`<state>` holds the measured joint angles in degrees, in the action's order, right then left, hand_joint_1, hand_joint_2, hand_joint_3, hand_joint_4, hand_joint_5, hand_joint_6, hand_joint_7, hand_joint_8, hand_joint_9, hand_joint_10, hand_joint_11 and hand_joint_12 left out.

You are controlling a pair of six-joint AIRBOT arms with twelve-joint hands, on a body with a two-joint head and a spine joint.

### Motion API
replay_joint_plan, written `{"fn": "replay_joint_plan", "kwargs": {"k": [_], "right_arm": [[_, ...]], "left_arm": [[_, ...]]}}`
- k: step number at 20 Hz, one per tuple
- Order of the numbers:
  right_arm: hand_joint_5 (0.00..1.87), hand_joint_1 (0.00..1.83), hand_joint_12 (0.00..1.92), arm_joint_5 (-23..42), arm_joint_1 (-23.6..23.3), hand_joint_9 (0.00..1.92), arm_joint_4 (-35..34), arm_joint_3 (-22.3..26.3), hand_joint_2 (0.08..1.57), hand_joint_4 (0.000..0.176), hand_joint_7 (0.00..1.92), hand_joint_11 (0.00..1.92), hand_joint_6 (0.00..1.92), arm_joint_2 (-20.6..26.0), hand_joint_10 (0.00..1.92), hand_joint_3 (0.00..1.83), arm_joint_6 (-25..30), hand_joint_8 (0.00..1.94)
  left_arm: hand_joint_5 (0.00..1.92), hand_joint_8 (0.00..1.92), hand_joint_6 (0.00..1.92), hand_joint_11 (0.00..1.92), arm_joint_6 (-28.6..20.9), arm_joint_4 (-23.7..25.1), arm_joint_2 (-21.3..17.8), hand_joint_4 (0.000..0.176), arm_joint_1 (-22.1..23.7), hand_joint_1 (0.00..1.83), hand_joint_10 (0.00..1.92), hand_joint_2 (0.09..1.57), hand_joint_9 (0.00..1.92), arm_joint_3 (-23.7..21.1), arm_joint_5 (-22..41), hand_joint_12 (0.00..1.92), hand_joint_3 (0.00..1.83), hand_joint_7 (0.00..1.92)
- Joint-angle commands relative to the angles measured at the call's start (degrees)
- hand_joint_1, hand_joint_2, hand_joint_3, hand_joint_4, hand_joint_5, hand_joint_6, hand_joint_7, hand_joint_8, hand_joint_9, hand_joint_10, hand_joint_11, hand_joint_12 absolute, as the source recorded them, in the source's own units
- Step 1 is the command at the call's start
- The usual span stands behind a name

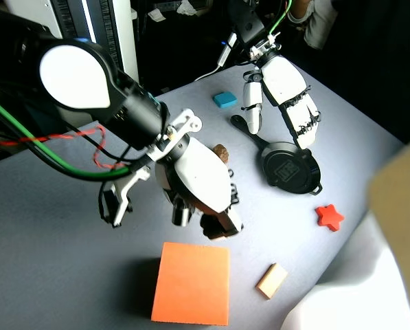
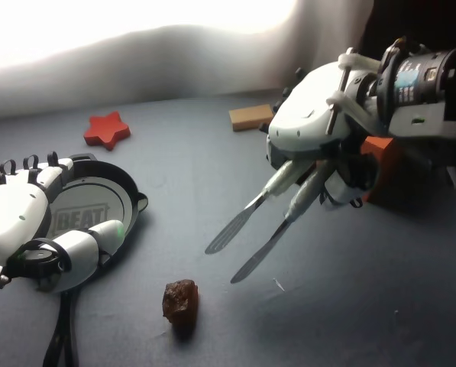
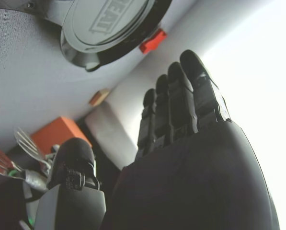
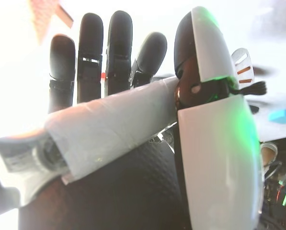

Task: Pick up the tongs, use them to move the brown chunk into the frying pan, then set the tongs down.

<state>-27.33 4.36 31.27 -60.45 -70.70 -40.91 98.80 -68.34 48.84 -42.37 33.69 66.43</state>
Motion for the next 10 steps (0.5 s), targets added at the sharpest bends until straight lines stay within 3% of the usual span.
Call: {"fn": "replay_joint_plan", "kwargs": {"k": [1,2,3,4,6,10], "right_arm": [[0.76,1.1,1.56,2.39,-1.29,0.68,1.67,0.51,1.23,0.0,0.99,0.29,1.3,0.88,0.67,0.0,0.52,0.02],[0.76,1.1,1.57,1.51,-1.64,0.69,2.96,1.08,1.23,0.0,0.99,0.3,1.3,1.36,0.68,0.0,1.89,0.02],[0.75,1.1,1.58,0.71,-1.78,0.67,11.69,2.89,1.23,0.0,0.99,0.28,1.32,2.47,0.69,0.0,8.3,0.02],[0.75,1.1,1.58,1.06,-1.7,0.67,14.27,3.6,1.23,0.0,0.99,0.28,1.31,2.9,0.7,0.0,9.61,0.01],[0.76,1.1,1.58,1.87,-0.78,0.65,26.73,6.45,1.23,0.0,0.99,0.27,1.31,4.61,0.7,0.0,20.69,0.01],[0.75,1.09,1.57,-3.91,0.45,0.67,28.8,9.86,1.23,0.0,0.99,0.29,1.31,5.34,0.7,0.0,34.68,0.02]], "left_arm": [[0.1,0.0,0.0,0.0,-0.51,3.47,-0.05,0.009,0.37,0.08,0.0,1.26,0.17,0.5,4.77,0.65,0.0,0.15],[0.1,0.0,0.0,0.0,-0.66,3.46,-0.06,0.01,0.38,0.08,0.0,1.27,0.17,0.6,4.77,0.65,0.0,0.15],[0.12,0.0,0.01,0.0,-0.88,3.45,-0.06,0.007,0.43,0.09,0.0,1.26,0.17,0.87,4.77,0.65,0.0,0.16],[0.12,0.0,0.01,0.0,-0.97,3.44,-0.06,0.01,0.45,0.1,0.0,1.26,0.17,0.96,4.77,0.64,0.0,0.16],[0.1,0.0,0.0,0.0,-1.54,3.19,-0.07,0.009,0.38,0.09,0.0,1.26,0.16,1.56,4.77,0.62,0.0,0.15],[0.11,0.0,0.0,0.0,-2.28,2.59,-0.46,0.009,0.1,0.1,0.0,1.26,0.16,2.72,4.77,0.64,0.0,0.16]]}}
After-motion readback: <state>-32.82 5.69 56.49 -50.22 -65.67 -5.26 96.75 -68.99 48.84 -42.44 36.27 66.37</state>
